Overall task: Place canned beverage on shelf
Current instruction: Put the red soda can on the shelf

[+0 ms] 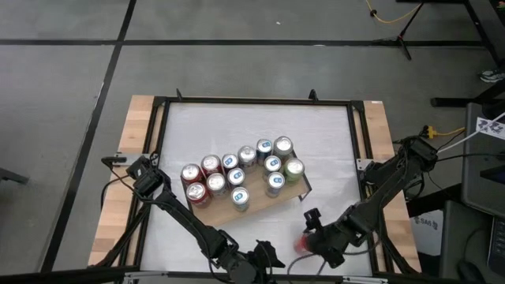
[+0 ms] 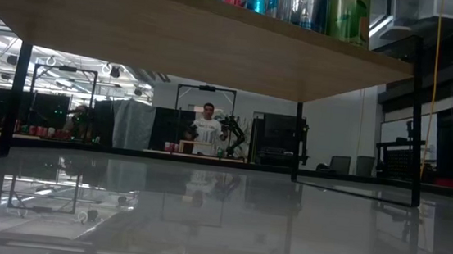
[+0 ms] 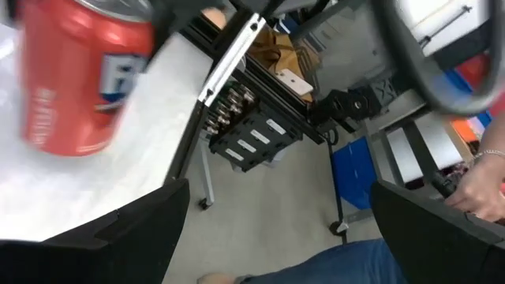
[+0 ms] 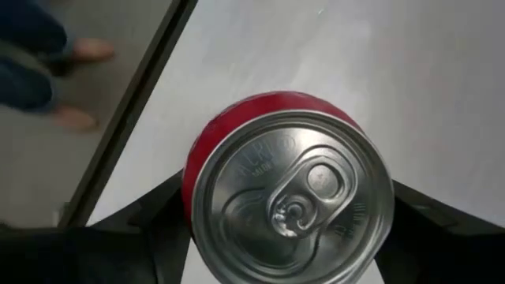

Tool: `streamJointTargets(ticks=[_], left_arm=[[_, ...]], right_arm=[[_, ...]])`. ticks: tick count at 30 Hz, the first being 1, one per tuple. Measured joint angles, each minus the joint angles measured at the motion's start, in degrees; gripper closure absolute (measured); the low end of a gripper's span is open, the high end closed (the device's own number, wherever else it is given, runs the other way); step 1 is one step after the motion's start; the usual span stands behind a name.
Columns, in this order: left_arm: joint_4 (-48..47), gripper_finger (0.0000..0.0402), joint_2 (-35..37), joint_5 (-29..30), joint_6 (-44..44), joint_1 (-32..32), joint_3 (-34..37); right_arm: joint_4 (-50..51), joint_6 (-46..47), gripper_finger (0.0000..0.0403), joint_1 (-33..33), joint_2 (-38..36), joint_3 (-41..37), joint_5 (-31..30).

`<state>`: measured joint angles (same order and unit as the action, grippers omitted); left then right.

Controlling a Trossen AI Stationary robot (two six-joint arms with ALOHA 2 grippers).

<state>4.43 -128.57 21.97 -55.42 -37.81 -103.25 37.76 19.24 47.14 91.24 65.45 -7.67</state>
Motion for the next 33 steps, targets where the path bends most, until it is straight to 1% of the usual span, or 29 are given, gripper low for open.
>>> streamJointTargets(ticks=[8,11,14,19,24,29,33], left_arm=[[-0.07,0.0014,0.0,-1.92,-3.15,-2.3,0.0],[-0.18,0.0014,0.07,-1.85,-4.87,-3.42,0.01],[-1.18,0.0014,0.55,-1.93,-6.03,-4.49,0.01],[-4.26,0.0014,2.21,-1.83,-7.83,-6.44,-0.01],[-9.01,0.0014,3.91,-1.82,-11.73,-8.95,-0.03],[-10.46,0.0015,5.1,-1.7,-14.02,-11.33,-0.03],[-12.14,0.0015,5.09,-1.5,-17.31,-12.62,-0.03]], right_arm=[[-6.18,-1.15,0.0115,-3.6,0.31,0.41,-0.28],[-6.32,-2.08,0.0114,-4.18,2.12,3.07,-0.28],[-6.22,-4.45,0.0114,-4.77,5.51,7.0,-0.28],[-5.71,-5.02,0.0114,-6.37,12.15,14.16,0.99],[-1.7,-5.12,0.0113,-8.89,17.41,21.79,1.22],[4.1,-5.08,0.0112,-11.2,21.91,28.75,0.61],[7.05,-5.24,0.0112,-11.79,24.47,31.92,0.37]])
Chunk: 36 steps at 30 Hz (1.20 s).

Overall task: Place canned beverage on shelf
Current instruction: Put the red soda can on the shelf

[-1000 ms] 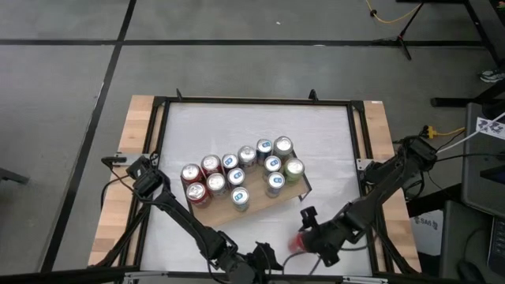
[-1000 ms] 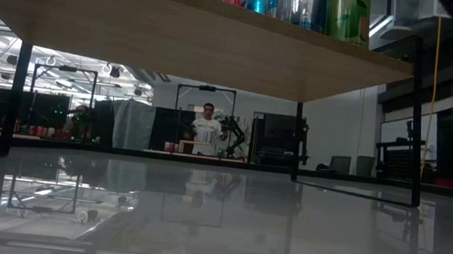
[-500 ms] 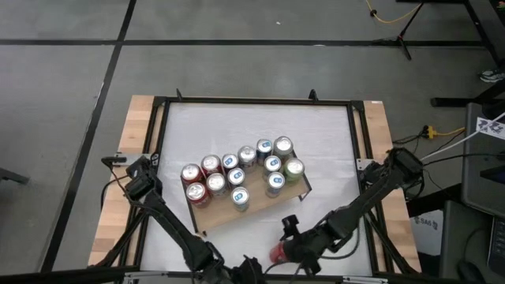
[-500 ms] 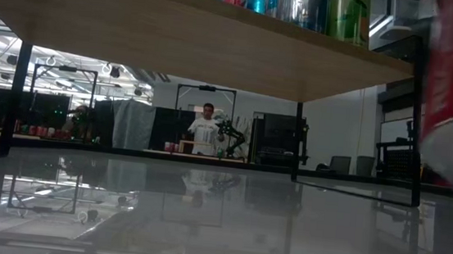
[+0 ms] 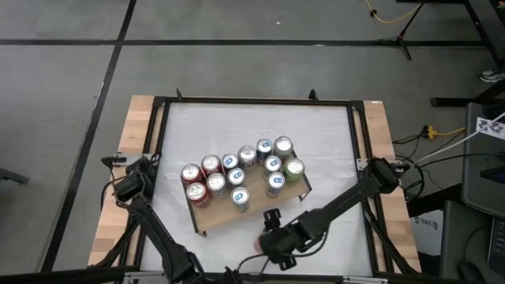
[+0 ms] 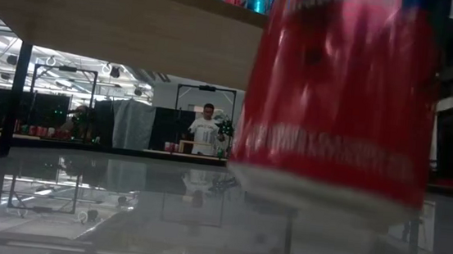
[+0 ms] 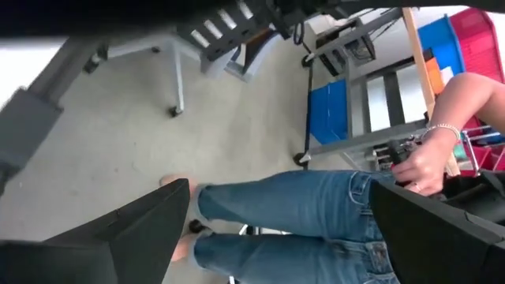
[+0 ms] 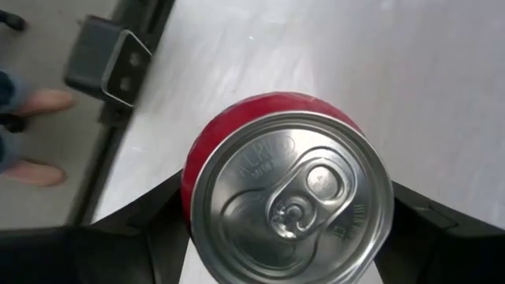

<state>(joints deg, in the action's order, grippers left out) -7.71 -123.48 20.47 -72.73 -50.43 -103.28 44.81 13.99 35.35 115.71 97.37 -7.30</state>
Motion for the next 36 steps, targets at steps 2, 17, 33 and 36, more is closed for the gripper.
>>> streamJointTargets(ticks=[2,17,33,36], left_arm=[[-1.11,0.0015,0.0,0.07,-1.78,-0.4,0.0],[-4.11,0.0015,-0.04,0.04,-1.75,-0.83,0.0],[-6.43,0.0015,-0.04,1.86,1.05,0.15,0.0],[-5.82,0.0015,-0.04,4.03,4.05,1.05,0.0]], right_arm=[[0.33,-0.98,0.0112,0.15,0.86,0.45,-0.41],[-0.11,-2.33,0.0095,-0.18,1.67,0.5,-0.83],[-0.33,-2.33,0.0036,-0.13,1.63,0.52,-0.63],[0.98,-2.32,0.0036,-0.07,1.61,1.34,-0.64]])
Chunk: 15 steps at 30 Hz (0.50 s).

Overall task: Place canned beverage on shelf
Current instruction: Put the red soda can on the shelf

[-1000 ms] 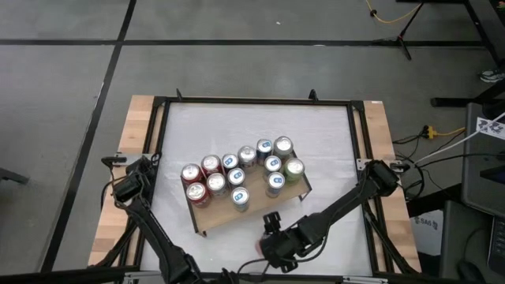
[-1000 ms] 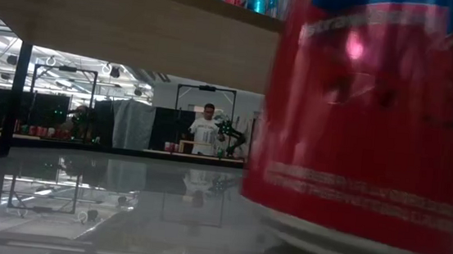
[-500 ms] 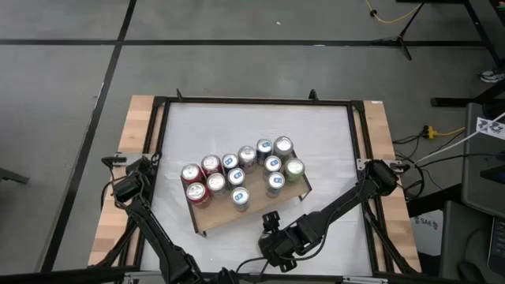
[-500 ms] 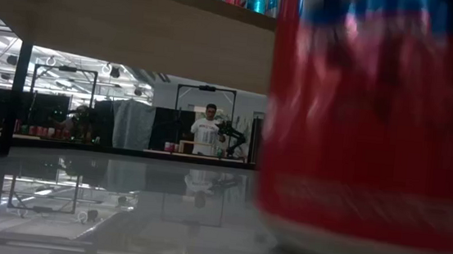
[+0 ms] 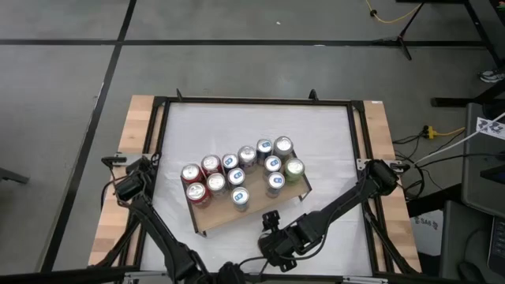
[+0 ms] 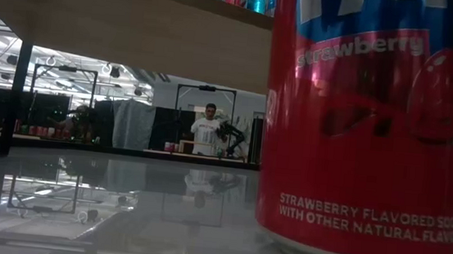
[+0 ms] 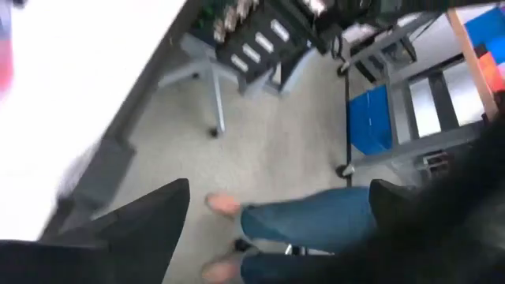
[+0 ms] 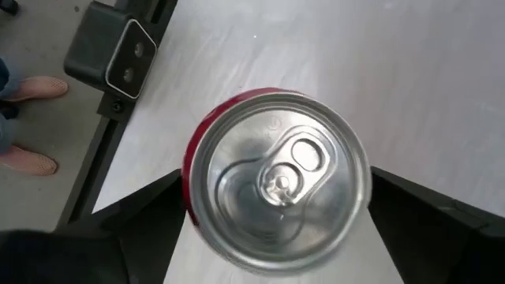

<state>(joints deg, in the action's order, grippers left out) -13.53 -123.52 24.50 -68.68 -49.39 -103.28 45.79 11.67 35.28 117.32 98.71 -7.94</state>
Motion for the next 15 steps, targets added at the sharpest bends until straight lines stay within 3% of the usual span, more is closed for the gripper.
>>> streamJointTargets(ticks=[9,15], left_arm=[[4.45,0.0015,-0.07,-0.19,8.38,3.26,0.0],[4.61,0.0015,1.44,-0.44,14.88,5.57,0.04]], right_arm=[[10.94,-0.07,0.0036,0.64,-0.15,8.93,-0.34],[21.49,-0.44,0.0035,4.4,-0.33,16.61,-7.62]])
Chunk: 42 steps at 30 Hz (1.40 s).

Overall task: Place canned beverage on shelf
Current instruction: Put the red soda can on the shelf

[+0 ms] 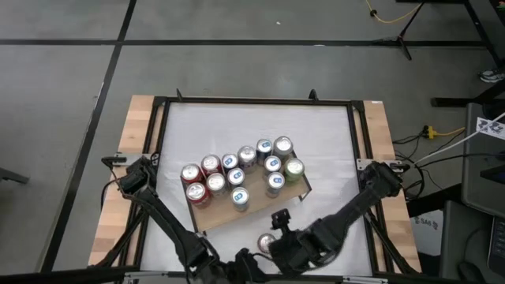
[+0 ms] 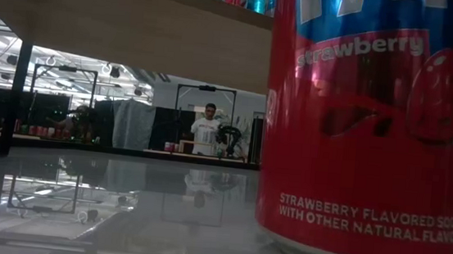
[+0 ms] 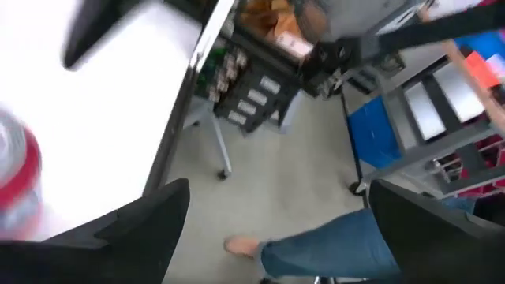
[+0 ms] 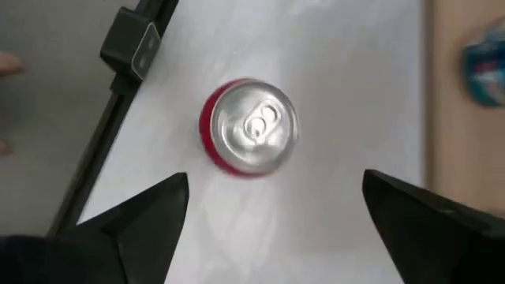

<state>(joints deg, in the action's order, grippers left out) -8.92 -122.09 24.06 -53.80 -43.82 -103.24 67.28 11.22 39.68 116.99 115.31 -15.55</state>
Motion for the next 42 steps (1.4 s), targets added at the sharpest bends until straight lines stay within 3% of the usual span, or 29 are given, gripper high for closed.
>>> streamJointTargets(ticks=[7,15,24,28,34,42], left_arm=[[1.71,0.0015,1.23,-0.23,8.78,3.55,0.0],[2.52,0.0015,1.25,-2.07,12.76,8.26,0.0],[-0.53,0.0015,1.25,0.81,26.05,10.23,-10.47],[-7.34,0.0015,1.36,5.38,29.12,10.14,-16.95],[-19.26,0.0015,1.29,10.35,29.42,10.06,-24.65],[-23.99,0.0015,1.29,12.27,30.09,10.35,-26.25]], right_arm=[[6.72,2.44,0.0035,5.04,-5.79,1.94,-2.9],[11.77,6.24,0.0035,9.97,-15.67,1.94,-8.36],[13.23,9.63,0.0035,13.01,-26.42,-2.04,-11.28],[10.28,10.11,0.0035,13.76,-33.28,-9.59,-13.28],[-4.82,9.95,0.0035,13.56,-48.78,-29.33,-12.3],[-25.37,9.92,0.0035,13.56,-72.66,-55.22,-11.89]])
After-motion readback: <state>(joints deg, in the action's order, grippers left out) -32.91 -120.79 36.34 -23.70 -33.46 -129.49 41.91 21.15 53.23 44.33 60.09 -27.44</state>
